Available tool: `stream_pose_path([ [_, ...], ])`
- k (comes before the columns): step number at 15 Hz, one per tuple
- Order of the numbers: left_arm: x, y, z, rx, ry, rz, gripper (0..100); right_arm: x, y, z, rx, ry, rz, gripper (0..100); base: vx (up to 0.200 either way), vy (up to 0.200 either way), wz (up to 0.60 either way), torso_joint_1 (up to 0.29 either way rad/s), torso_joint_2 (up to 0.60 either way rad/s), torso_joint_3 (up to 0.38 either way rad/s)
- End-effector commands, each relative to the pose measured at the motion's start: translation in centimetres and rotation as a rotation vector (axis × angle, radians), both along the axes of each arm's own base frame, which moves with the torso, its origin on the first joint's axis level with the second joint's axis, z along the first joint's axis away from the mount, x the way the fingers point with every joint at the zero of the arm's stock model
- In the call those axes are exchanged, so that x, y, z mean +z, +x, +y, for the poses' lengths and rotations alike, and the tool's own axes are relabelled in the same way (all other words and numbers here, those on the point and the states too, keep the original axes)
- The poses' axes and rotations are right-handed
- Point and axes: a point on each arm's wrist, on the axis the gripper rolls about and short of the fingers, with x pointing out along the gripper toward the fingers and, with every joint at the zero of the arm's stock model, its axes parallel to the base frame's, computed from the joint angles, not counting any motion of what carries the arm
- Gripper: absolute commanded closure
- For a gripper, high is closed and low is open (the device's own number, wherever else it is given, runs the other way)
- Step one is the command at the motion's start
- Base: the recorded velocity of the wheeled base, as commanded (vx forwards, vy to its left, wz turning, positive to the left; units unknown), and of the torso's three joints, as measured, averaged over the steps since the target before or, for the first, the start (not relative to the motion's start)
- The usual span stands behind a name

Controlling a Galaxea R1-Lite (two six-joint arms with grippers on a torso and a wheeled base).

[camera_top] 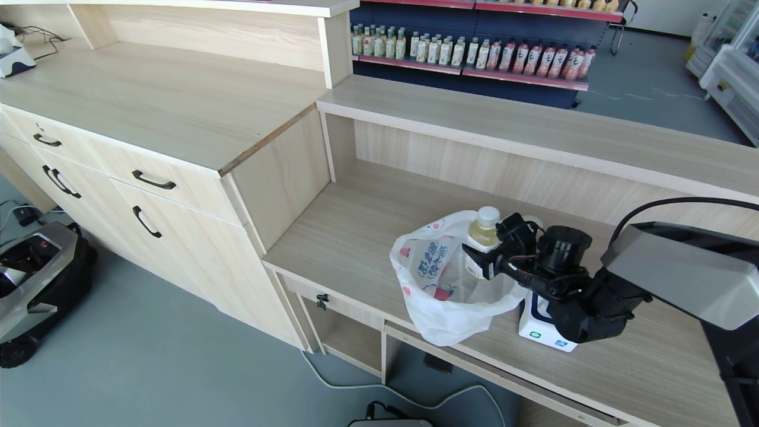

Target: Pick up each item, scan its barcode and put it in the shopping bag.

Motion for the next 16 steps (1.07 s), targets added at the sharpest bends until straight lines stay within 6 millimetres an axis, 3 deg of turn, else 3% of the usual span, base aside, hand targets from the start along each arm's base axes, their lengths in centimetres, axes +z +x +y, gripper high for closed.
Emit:
stream_pose_path([
  [1,0.0,0.0,0.0,0.001,-0.001,-0.001,0,-0.6,0.1,0.1,0.002,-0.003,0.011,100,0.0,0.0,0.0,0.0,0.0,0.0],
  [8,0.0,0.0,0.0,0.001,-0.001,-0.001,0,-1.0,0.1,-0.1,-0.001,-0.009,0.021,100,0.0,0.0,0.0,0.0,0.0,0.0],
  [9,0.0,0.0,0.0,0.001,-0.001,-0.001,0,-1.2,0.0,-0.1,-0.001,-0.011,0.029,0,0.0,0.0,0.0,0.0,0.0,0.0],
  [13,0.0,0.0,0.0,0.002,-0.001,-0.001,0,-0.3,-0.1,0.0,0.0,-0.004,0.009,0,0.0,0.0,0.0,0.0,0.0,0.0],
  [16,0.0,0.0,0.0,0.001,-0.001,-0.001,0,4.5,-2.1,-0.4,-0.008,0.009,-0.05,0,0.0,0.0,0.0,0.0,0.0,0.0],
])
